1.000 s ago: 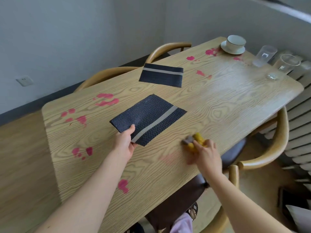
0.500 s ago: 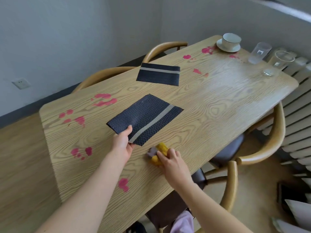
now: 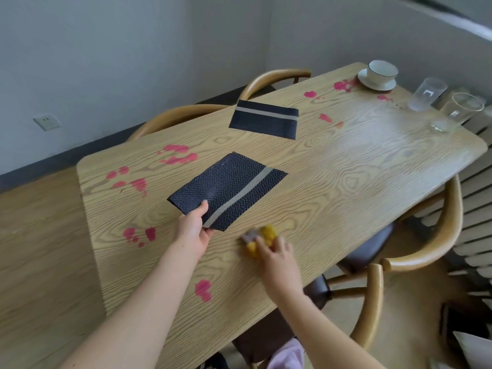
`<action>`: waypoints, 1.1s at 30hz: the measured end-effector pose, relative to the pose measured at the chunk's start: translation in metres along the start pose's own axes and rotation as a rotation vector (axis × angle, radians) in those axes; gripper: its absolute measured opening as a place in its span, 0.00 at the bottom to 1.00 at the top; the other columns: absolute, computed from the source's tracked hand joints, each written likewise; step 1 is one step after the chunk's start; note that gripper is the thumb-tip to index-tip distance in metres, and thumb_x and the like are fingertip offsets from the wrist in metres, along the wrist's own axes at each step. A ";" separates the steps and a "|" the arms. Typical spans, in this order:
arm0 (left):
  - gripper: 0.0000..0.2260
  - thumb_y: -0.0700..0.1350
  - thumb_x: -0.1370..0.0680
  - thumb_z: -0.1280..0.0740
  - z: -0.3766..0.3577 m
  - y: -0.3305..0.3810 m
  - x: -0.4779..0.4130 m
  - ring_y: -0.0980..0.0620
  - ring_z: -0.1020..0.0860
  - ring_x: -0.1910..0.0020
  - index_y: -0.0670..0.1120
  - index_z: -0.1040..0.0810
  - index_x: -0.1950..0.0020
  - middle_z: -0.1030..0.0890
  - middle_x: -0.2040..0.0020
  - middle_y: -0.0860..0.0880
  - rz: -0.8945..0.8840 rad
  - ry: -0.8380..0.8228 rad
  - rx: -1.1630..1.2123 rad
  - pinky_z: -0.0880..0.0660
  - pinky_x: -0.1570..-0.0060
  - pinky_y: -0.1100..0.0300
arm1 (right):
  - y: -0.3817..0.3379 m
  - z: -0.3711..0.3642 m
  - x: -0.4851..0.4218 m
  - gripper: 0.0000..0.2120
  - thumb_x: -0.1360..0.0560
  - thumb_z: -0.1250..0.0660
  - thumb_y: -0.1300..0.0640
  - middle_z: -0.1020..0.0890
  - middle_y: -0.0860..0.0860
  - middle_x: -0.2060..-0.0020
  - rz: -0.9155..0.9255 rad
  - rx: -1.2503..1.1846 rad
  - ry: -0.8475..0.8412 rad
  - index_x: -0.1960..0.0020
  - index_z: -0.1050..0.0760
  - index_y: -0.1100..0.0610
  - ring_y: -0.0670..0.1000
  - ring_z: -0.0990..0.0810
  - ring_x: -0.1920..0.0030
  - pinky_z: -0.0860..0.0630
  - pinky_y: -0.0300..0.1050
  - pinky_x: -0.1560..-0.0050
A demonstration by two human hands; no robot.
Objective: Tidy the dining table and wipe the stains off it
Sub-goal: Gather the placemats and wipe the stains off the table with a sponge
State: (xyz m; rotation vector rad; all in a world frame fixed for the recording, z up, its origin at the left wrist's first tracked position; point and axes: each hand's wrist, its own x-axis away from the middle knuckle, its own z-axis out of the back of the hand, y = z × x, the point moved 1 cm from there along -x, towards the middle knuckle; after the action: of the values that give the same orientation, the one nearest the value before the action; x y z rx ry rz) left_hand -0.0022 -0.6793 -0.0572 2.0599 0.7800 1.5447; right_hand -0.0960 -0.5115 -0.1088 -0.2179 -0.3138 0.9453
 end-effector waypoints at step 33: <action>0.16 0.39 0.23 0.33 -0.019 0.027 -0.017 0.43 0.19 0.48 0.38 0.26 0.36 0.20 0.43 0.39 -0.036 0.028 0.075 0.20 0.55 0.48 | 0.058 0.037 -0.092 0.24 0.21 0.40 0.54 0.32 0.55 0.39 -0.018 0.062 -0.040 0.25 0.39 0.47 0.57 0.32 0.40 0.26 0.49 0.49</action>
State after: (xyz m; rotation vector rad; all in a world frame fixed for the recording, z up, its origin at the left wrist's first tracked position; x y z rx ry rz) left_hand -0.0200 -0.7107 -0.0466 2.0695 0.8938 1.5494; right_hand -0.2034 -0.5523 -0.1084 -0.1391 -0.3223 0.9411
